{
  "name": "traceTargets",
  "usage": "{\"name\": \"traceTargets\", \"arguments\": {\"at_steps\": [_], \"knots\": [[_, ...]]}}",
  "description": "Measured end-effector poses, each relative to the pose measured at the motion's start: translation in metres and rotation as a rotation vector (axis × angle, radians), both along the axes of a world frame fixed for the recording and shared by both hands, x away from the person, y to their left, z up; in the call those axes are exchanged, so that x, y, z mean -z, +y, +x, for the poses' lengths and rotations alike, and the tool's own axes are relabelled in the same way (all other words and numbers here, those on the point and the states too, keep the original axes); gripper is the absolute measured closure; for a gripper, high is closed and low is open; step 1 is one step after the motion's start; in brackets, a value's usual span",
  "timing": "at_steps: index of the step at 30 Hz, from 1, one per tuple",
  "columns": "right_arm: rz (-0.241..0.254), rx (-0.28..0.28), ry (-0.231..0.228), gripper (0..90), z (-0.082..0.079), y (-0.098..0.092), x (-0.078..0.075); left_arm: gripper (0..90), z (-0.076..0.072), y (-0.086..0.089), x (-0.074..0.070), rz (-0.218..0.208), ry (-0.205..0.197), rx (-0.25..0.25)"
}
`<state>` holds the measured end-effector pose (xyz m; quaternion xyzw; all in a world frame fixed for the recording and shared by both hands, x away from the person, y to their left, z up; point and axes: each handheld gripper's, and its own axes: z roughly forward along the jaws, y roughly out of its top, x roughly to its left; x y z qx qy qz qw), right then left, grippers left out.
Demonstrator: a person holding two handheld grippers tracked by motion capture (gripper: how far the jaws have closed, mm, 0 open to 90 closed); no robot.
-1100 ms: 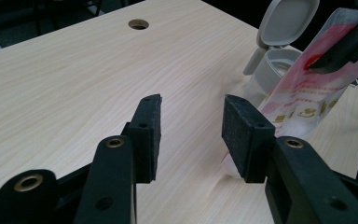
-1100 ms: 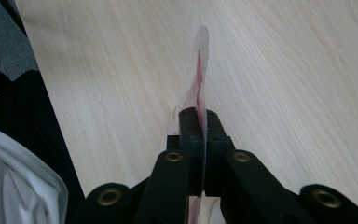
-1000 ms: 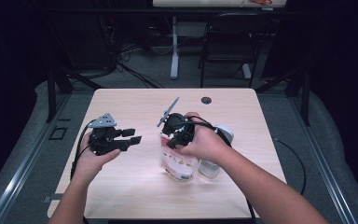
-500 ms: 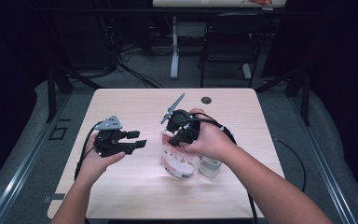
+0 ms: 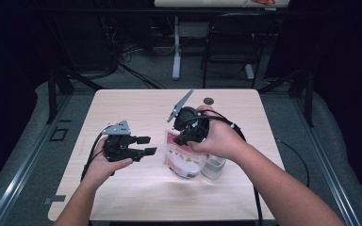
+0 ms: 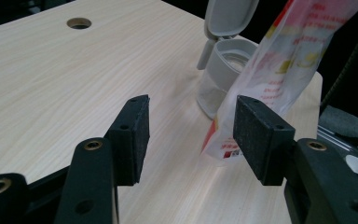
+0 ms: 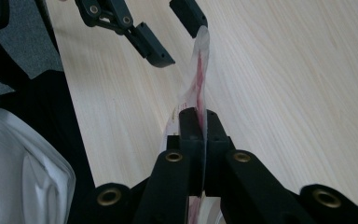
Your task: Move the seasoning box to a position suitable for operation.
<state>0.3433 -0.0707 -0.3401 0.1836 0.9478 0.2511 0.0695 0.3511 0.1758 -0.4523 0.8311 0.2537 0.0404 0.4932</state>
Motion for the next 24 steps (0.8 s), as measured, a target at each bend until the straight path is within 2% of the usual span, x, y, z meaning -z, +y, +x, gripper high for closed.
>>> {"name": "traceTargets", "arguments": {"at_steps": [4, 8, 12, 16, 18, 24], "knots": [[0.003, -0.005, -0.003, 90.0, -0.001, -0.002, -0.006, 46.1, -0.001, -0.004, 0.001, 0.002, -0.006, 0.024], [0.007, -0.015, 0.0, 90.0, -0.001, -0.003, -0.009, 45.3, -0.002, -0.007, 0.002, -0.004, -0.033, 0.049], [0.012, -0.027, 0.003, 90.0, -0.002, -0.004, -0.011, 44.5, -0.003, -0.009, 0.002, -0.005, -0.034, 0.072], [0.012, -0.033, 0.0, 90.0, -0.003, -0.005, -0.014, 42.2, -0.003, -0.012, 0.002, -0.01, -0.048, 0.078], [0.014, -0.036, -0.004, 90.0, -0.004, -0.004, -0.015, 42.3, -0.003, -0.014, 0.004, -0.027, -0.039, 0.086], [0.018, -0.045, -0.016, 90.0, -0.005, -0.004, -0.022, 41.9, -0.004, -0.019, 0.008, -0.019, -0.024, 0.102]]}}
